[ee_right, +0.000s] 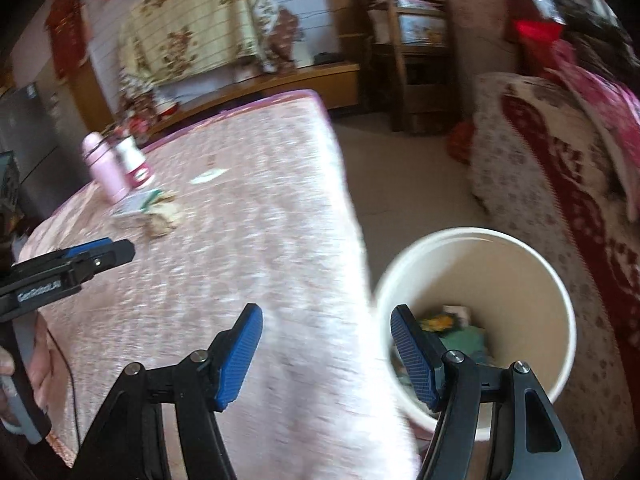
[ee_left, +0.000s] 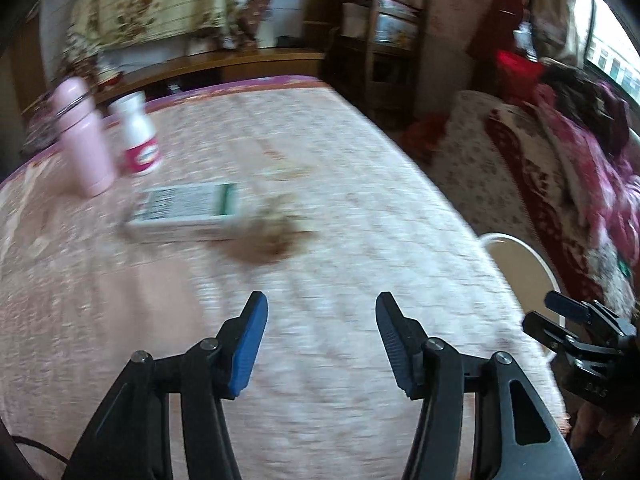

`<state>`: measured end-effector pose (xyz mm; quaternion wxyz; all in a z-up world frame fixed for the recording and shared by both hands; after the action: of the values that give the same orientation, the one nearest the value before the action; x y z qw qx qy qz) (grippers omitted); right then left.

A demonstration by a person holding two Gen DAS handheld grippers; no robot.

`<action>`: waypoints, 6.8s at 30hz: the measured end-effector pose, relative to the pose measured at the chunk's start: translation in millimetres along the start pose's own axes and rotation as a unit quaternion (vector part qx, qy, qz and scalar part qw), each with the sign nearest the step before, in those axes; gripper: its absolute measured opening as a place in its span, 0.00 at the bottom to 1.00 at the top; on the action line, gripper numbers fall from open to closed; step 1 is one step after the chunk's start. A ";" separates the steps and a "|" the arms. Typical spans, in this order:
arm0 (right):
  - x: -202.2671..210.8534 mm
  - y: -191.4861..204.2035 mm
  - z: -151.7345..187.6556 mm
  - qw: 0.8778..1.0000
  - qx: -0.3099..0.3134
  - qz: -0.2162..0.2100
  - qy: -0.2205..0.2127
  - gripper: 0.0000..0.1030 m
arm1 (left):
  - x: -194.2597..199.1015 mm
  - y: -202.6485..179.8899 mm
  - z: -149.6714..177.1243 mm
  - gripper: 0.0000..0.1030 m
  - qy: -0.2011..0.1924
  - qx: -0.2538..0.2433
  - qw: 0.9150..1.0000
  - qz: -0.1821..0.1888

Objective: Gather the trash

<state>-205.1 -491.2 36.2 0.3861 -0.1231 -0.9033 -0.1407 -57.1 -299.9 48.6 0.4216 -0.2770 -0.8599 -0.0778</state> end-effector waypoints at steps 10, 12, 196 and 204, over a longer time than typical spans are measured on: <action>-54.7 96.7 -33.5 0.994 0.050 -0.087 0.035 0.69 | -24.2 129.9 -49.3 0.56 -0.005 0.097 0.990 -0.098; -68.2 115.1 -41.5 0.992 0.058 -0.102 0.038 0.69 | -35.7 147.0 -66.1 0.56 -0.009 0.108 0.988 -0.111; 176.8 -41.7 18.4 0.972 -0.057 0.149 -0.175 0.74 | 136.7 -136.5 29.8 0.87 -0.210 -0.070 0.975 0.026; 184.6 -32.2 15.4 0.971 -0.052 0.144 -0.186 0.74 | 143.3 -132.6 32.1 0.87 -0.216 -0.065 0.974 0.024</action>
<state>-350.0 -494.7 156.1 0.2207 -0.2954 -0.9236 -0.1050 -221.2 -339.9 151.6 0.2090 -0.3346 -0.9168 -0.0614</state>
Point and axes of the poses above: each gripper's, at about its wrist camera, not at the fingertips, and x roughly against the way its jaws point, y to its left, z to its underside, the point moved 2 cm from there along -x, roughly the way its jaws point, and after that the axes turned 2 degrees about -y, right-handed, at the moved point
